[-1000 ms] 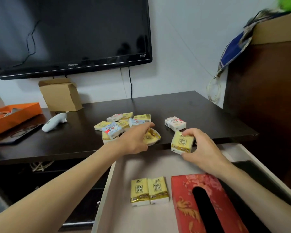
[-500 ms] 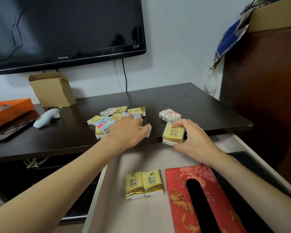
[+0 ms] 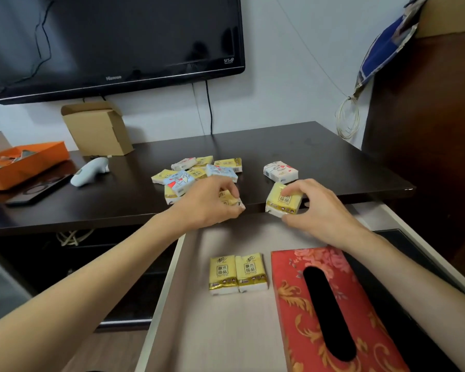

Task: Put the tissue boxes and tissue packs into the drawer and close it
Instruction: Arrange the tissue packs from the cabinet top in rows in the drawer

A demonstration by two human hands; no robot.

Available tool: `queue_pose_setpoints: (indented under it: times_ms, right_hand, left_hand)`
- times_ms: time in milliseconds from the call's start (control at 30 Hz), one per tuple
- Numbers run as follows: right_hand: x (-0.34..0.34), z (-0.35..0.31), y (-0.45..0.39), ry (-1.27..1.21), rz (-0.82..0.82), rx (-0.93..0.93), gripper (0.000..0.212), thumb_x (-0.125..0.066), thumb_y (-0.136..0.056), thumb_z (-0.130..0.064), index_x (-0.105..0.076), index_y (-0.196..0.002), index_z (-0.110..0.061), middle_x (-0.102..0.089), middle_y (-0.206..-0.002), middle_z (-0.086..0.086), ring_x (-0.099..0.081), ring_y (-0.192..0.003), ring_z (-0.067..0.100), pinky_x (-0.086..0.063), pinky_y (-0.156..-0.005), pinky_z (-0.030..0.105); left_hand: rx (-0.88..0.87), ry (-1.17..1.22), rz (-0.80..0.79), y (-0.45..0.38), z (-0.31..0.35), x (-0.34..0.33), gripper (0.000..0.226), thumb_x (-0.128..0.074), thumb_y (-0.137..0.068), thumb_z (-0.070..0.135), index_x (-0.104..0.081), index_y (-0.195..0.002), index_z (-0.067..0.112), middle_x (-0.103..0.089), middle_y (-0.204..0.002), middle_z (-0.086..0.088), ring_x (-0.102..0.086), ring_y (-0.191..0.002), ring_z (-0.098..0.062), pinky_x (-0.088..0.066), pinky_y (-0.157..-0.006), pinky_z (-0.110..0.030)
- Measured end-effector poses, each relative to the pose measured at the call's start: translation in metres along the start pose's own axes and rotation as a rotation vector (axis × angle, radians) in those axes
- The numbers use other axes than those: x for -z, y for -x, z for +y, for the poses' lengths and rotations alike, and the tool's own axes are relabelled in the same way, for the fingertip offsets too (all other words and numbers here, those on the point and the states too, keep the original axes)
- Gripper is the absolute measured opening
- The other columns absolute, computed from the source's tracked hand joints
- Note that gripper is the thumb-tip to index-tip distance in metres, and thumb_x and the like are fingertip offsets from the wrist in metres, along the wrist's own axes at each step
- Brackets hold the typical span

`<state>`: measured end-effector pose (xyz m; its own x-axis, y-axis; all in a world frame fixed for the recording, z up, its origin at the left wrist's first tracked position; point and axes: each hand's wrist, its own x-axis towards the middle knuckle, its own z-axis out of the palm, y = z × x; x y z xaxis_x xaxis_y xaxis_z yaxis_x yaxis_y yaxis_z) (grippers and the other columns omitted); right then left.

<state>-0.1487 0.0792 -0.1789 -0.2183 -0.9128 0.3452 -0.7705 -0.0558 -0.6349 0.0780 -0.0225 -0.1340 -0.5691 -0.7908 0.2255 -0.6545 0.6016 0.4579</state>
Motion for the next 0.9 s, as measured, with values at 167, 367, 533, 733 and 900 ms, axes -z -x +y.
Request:
queue_pose_setpoints:
  times_ms: [167, 367, 533, 733, 900]
  right_hand:
    - [0.005, -0.019, 0.015, -0.122, -0.248, 0.079, 0.048, -0.090, -0.071, -0.039, -0.067, -0.113, -0.039, -0.071, -0.115, -0.017, -0.065, -0.109, 0.001, -0.054, -0.098, 0.036]
    - [-0.020, -0.045, 0.045, 0.192, -0.670, 0.213, 0.057, -0.078, -0.063, -0.066, -0.058, -0.113, -0.048, -0.062, -0.109, -0.028, -0.059, -0.102, -0.002, -0.053, -0.091, 0.031]
    - [-0.034, -0.057, 0.059, 0.526, -0.774, 0.372, 0.050, -0.067, -0.066, -0.072, -0.054, -0.105, -0.045, -0.053, -0.103, -0.024, -0.047, -0.100, 0.001, -0.039, -0.103, 0.037]
    - [-0.040, -0.061, 0.066, 0.583, -0.843, 0.358, 0.062, -0.062, -0.061, -0.085, -0.055, -0.109, -0.046, -0.051, -0.100, -0.028, -0.046, -0.100, -0.001, -0.026, -0.103, 0.037]
    - [-0.041, -0.063, 0.053, 0.663, -0.677, 0.391, 0.073, -0.063, -0.066, -0.083, -0.056, -0.124, -0.040, -0.050, -0.110, -0.023, -0.051, -0.109, 0.011, -0.041, -0.098, 0.035]
  left_hand:
    - [0.008, 0.222, -0.224, 0.084, -0.016, 0.000, 0.034, -0.084, -0.069, 0.045, -0.068, -0.097, 0.035, -0.067, -0.109, 0.007, -0.065, -0.102, -0.013, -0.053, -0.090, -0.043]
    - [-0.111, 0.010, -0.342, 0.152, -0.030, -0.036, 0.047, -0.079, -0.070, 0.048, -0.056, -0.109, 0.037, -0.064, -0.106, 0.015, -0.056, -0.099, -0.004, -0.050, -0.087, -0.034]
    - [-0.257, -0.265, -0.379, 0.158, -0.036, -0.046, 0.057, -0.070, -0.077, 0.055, -0.047, -0.126, 0.037, -0.059, -0.127, 0.012, -0.054, -0.114, -0.014, -0.051, -0.087, -0.037]
    - [-0.310, -0.318, -0.367, 0.158, -0.041, -0.042, 0.075, -0.065, -0.078, 0.067, -0.042, -0.140, 0.032, -0.054, -0.136, 0.009, -0.053, -0.122, -0.016, -0.049, -0.091, -0.037]
    - [-0.341, -0.478, -0.359, 0.151, -0.049, -0.021, 0.058, -0.066, -0.081, 0.061, -0.054, -0.131, 0.032, -0.058, -0.124, 0.011, -0.055, -0.114, -0.016, -0.045, -0.095, -0.038]
